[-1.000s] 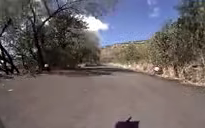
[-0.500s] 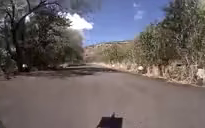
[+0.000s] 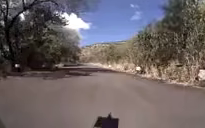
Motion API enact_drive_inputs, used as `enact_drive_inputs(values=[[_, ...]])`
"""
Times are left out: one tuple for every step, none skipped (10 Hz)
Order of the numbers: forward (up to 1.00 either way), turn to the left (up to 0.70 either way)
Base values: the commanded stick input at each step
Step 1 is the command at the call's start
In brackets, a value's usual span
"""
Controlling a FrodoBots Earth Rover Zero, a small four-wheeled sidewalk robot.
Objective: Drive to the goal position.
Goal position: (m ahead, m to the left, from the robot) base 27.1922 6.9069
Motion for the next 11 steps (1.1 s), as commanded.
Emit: enact_drive_inputs(values=[[0.50,0.00],[0.50,0.00],[0.50,0.00],[0.50,0.00],[0.50,0.00],[0.50,0.00],[0.50,0.09],[0.50,0.35],[0.50,0.50],[0.50,0.50],[0.50,0.00]])
